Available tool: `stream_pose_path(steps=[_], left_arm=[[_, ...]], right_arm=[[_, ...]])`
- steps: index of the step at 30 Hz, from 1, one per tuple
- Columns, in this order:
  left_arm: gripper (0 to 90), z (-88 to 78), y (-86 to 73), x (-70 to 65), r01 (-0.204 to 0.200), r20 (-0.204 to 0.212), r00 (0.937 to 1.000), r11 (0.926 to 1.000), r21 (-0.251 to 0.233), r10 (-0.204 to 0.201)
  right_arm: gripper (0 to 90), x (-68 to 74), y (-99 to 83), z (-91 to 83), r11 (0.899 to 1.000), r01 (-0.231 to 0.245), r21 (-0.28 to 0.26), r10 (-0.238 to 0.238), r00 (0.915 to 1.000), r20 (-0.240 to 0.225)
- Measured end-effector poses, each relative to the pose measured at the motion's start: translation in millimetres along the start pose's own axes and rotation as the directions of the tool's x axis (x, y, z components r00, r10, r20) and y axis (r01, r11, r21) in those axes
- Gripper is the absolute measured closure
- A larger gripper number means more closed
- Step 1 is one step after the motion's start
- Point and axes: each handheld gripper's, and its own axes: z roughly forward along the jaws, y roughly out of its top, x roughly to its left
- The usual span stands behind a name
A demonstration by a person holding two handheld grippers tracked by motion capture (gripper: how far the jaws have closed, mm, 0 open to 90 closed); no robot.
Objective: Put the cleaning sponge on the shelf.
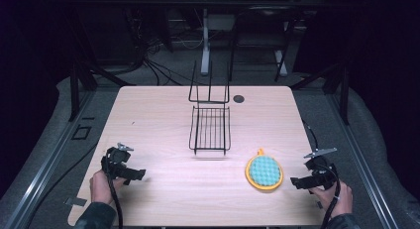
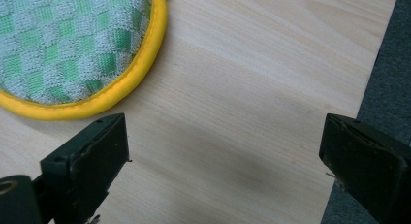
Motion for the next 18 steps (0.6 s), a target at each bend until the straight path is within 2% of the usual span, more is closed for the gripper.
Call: stream_pose_path(steps=[8, 14, 18], left_arm=[[0.1, 0.4, -0.3, 0.1, 0.01, 0.0, 0.9999, 0.9997, 0.02, -0.01], [0.1, -0.3, 0.0, 0.4, 0.016, 0.0, 0.9999, 0.9998, 0.015, -0.016], [0.1, 0.2, 0.9, 0.3, 0.013, 0.005, 0.9999, 0.9998, 0.013, -0.014]], right_arm=[[1.5, 1.0, 1.8, -2.2, 1.0, -0.003, -0.007, 0.003, 0.9995, -0.033], [1.7, 4.5, 5.7, -4.6, 0.999, -0.001, -0.038, -0.001, 0.9975, -0.071], [1.8, 10.6, 11.2, -6.9, 0.998, 0.019, -0.067, -0.025, 0.9957, -0.089]])
